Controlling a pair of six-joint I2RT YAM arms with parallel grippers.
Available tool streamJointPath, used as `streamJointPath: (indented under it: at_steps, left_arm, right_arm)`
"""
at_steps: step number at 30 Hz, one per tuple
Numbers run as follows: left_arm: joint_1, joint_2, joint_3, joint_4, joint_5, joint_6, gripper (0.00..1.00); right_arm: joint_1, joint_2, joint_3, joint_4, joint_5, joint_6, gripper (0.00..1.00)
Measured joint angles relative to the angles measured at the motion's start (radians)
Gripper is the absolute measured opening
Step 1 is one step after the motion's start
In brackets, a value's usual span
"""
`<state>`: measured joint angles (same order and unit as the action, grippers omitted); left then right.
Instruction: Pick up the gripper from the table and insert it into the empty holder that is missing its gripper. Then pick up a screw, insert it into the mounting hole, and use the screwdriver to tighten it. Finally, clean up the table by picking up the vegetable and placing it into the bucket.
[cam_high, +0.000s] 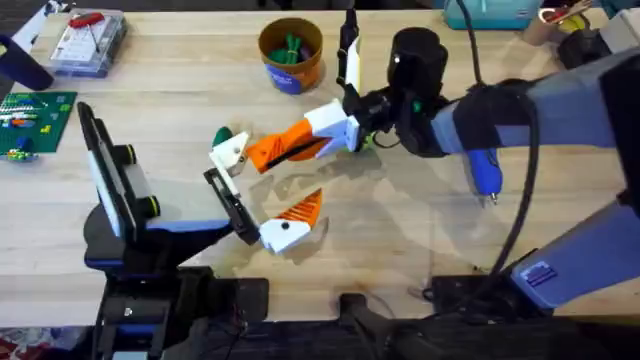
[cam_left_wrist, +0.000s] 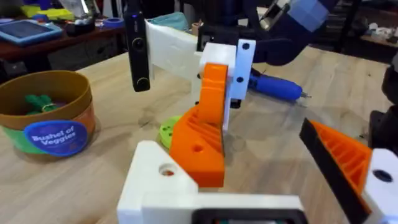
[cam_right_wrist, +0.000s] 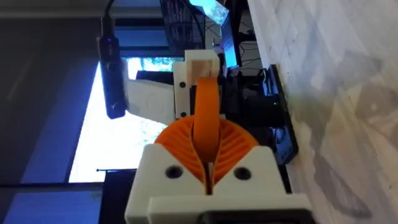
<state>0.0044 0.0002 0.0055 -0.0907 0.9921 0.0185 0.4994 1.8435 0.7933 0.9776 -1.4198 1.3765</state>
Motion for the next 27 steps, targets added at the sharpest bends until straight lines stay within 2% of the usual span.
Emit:
streamJointPath:
  at_steps: [7, 12, 21, 27]
  left_arm:
    - [0.0, 0.0, 0.0, -0.009, 0.057, 0.029, 0.99]
    - [0.0, 0.0, 0.001, -0.021, 0.112, 0.035, 0.99]
    - [0.0, 0.0, 0.001, -0.033, 0.181, 0.035, 0.99]
    - [0.0, 0.0, 0.001, -0.034, 0.186, 0.035, 0.99]
  right_arm:
    - [-0.041, -0.13, -0.136, 0.007, 0.001, 0.007, 0.02]
    - [-0.081, -0.214, -0.236, 0.071, 0.001, 0.008, 0.02]
    - [-0.05, -0.233, -0.253, 0.067, 0.001, -0.018, 0.02]
    - [-0.041, -0.233, -0.254, -0.059, 0.001, -0.081, 0.02]
